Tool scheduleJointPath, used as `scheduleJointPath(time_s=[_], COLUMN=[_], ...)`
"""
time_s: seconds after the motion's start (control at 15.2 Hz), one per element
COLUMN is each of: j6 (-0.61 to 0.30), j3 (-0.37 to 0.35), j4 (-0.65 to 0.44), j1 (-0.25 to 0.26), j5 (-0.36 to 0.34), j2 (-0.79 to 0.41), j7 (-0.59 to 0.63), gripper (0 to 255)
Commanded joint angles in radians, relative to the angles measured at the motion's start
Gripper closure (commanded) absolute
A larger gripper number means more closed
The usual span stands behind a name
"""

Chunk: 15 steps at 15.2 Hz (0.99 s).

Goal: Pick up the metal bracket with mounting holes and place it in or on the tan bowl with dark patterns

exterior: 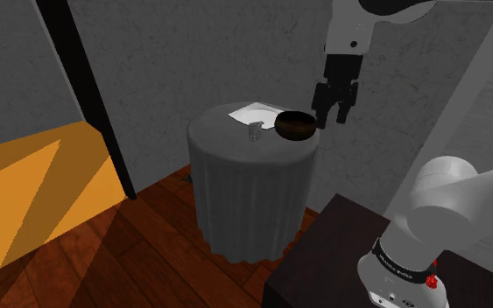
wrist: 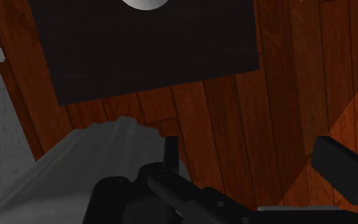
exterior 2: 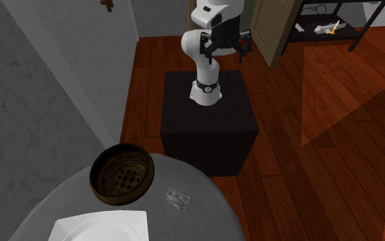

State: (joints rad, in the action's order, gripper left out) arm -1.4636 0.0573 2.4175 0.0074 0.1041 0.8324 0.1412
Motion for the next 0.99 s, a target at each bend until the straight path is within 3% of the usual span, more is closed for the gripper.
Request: scheduleJointPath(time_s=[0.0,0.92], j6=[0.000,-0.376], j3=[0.000,0.042], j4=[0.000,-0.140], j1=[0.000,-0.030], j5=[0.000,-0.075], j2=[0.000,-0.469], j7=[0.000,-0.052], gripper=[0,0])
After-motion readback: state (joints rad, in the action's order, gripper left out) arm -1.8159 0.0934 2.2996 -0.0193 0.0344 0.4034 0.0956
